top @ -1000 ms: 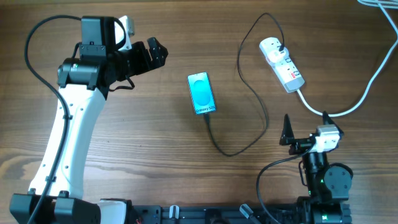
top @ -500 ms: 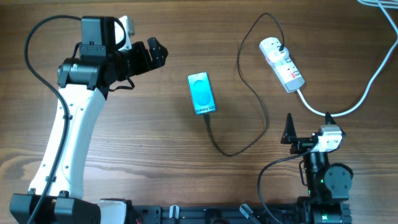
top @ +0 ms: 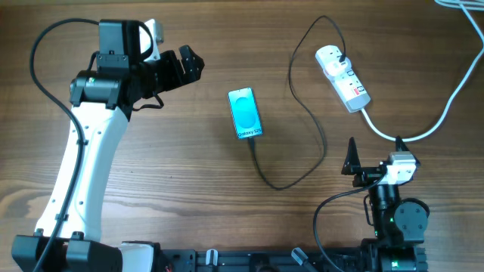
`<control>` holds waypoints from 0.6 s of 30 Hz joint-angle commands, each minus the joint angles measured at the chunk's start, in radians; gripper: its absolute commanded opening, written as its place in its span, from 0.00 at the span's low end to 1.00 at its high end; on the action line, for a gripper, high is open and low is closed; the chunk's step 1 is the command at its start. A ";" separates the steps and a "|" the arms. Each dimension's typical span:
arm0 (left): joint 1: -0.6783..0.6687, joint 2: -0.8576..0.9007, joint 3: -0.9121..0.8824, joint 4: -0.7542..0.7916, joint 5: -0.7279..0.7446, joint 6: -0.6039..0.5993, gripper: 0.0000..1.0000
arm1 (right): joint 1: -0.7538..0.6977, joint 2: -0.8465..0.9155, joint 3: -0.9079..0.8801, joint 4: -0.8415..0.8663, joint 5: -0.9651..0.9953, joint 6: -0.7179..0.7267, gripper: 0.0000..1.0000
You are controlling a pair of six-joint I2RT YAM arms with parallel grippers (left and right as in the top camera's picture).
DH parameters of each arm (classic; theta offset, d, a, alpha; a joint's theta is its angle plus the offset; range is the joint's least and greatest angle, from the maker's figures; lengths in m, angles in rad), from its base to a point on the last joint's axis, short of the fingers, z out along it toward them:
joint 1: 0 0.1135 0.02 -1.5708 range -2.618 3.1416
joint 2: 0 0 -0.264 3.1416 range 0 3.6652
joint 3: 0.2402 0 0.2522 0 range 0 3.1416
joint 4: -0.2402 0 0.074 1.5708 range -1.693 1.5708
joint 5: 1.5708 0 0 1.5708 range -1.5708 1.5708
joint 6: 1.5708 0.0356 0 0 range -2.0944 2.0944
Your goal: Plug charger to phone and switch on socket
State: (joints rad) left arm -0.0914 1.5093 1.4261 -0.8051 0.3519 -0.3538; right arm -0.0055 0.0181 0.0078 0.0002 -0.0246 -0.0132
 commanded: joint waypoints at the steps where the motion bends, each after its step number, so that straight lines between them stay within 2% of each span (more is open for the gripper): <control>1: -0.002 -0.004 -0.004 0.000 -0.067 0.021 1.00 | -0.005 -0.014 -0.003 0.003 0.005 -0.013 1.00; 4: -0.006 -0.045 -0.010 -0.024 -0.142 0.023 1.00 | -0.005 -0.014 -0.003 0.003 0.005 -0.013 1.00; 7: -0.022 -0.129 -0.071 -0.010 -0.163 0.137 1.00 | -0.005 -0.014 -0.003 0.003 0.005 -0.013 1.00; 9: -0.023 -0.236 -0.185 0.037 -0.202 0.186 1.00 | -0.005 -0.014 -0.003 0.003 0.005 -0.013 1.00; 16: 0.011 -0.707 -0.681 0.354 -0.230 0.194 1.00 | -0.005 -0.014 -0.003 0.003 0.005 -0.013 1.00; 18: 0.011 -0.845 -0.786 0.403 -0.230 0.194 1.00 | -0.005 -0.014 -0.003 0.003 0.005 -0.013 1.00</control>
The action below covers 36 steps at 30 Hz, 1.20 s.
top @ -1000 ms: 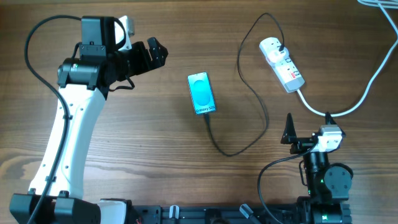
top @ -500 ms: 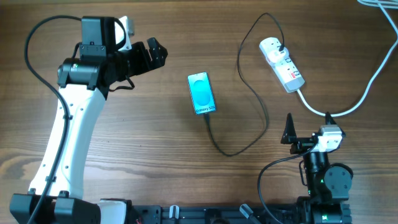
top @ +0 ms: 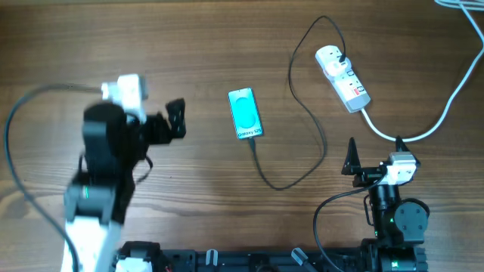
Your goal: Plug charger to phone and switch on socket
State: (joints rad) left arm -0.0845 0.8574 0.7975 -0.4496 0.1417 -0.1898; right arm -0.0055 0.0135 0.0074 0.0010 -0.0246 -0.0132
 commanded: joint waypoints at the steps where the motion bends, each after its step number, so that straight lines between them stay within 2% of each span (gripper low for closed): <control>1: 0.004 -0.272 -0.211 0.072 -0.021 0.030 1.00 | -0.005 -0.010 -0.002 0.002 0.005 -0.013 1.00; 4: 0.004 -0.456 -0.323 0.113 -0.039 0.030 1.00 | -0.005 -0.010 -0.002 0.002 0.005 -0.013 1.00; 10: 0.004 -0.662 -0.472 0.204 -0.039 0.029 1.00 | -0.005 -0.010 -0.002 0.002 0.005 -0.013 1.00; 16: 0.004 -0.700 -0.596 0.386 -0.039 0.025 1.00 | -0.005 -0.010 -0.002 0.002 0.005 -0.013 1.00; 23: 0.007 -0.800 -0.683 0.482 -0.073 0.019 1.00 | -0.005 -0.007 -0.002 0.003 0.005 -0.013 1.00; 26: 0.046 -0.855 -0.739 0.535 -0.088 -0.070 1.00 | -0.005 -0.006 -0.002 0.002 0.005 -0.013 1.00; 29: 0.074 -0.855 -0.787 0.623 -0.091 -0.092 1.00 | -0.005 -0.006 -0.002 0.002 0.005 -0.013 1.00; 36: 0.076 -0.855 -0.792 0.602 -0.103 -0.073 1.00 | -0.005 -0.006 -0.002 0.002 0.005 -0.013 1.00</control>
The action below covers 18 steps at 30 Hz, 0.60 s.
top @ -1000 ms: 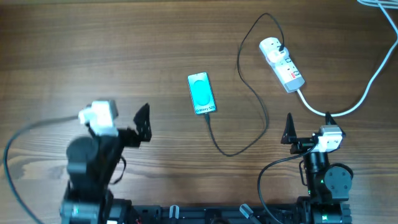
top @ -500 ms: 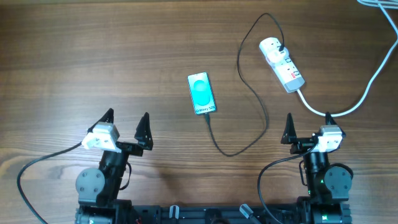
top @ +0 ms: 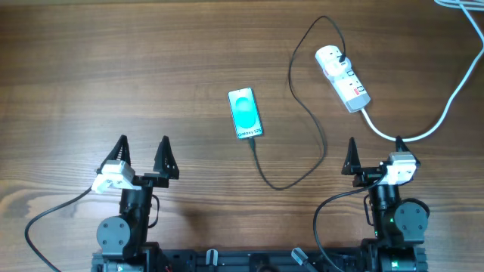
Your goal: Plug charger to phone and switch on socket
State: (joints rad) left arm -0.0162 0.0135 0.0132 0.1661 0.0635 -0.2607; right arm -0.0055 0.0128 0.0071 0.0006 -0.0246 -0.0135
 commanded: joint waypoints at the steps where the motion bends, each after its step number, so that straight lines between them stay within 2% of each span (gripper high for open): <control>1: 0.008 -0.011 -0.008 -0.040 -0.024 0.019 1.00 | -0.005 -0.005 -0.002 0.003 0.005 -0.012 1.00; 7: 0.008 -0.011 -0.008 -0.244 -0.024 0.072 1.00 | -0.005 -0.005 -0.002 0.003 0.005 -0.013 1.00; 11: 0.008 -0.011 -0.008 -0.243 -0.020 0.147 1.00 | -0.005 -0.005 -0.002 0.003 0.005 -0.012 1.00; 18: 0.007 -0.011 -0.008 -0.244 -0.017 0.207 1.00 | -0.005 -0.005 -0.002 0.003 0.005 -0.012 1.00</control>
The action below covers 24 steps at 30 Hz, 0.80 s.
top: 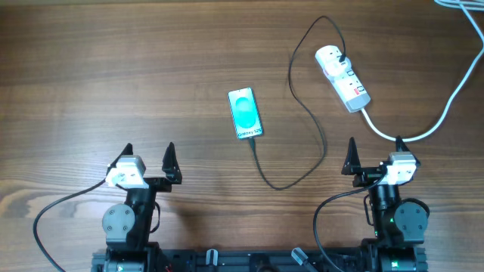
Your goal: Plug charger to phone and switch on socket
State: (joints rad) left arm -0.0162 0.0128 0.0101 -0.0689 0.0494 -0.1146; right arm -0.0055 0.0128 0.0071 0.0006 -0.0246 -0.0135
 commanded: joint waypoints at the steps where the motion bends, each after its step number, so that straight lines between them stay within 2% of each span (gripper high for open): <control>1: 0.007 -0.010 -0.005 -0.009 -0.003 0.075 1.00 | -0.005 -0.005 -0.002 0.003 0.005 -0.012 1.00; 6: 0.007 -0.010 -0.005 -0.010 -0.015 0.086 1.00 | -0.005 -0.005 -0.002 0.003 0.005 -0.013 1.00; 12: 0.007 -0.010 -0.005 -0.010 -0.014 0.154 1.00 | -0.005 -0.005 -0.002 0.003 0.002 -0.012 1.00; 24: 0.007 -0.010 -0.005 -0.010 -0.032 0.156 1.00 | -0.005 -0.005 -0.002 0.003 0.002 -0.012 1.00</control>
State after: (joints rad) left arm -0.0162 0.0128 0.0101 -0.0700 0.0402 0.0223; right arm -0.0055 0.0128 0.0071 0.0006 -0.0246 -0.0135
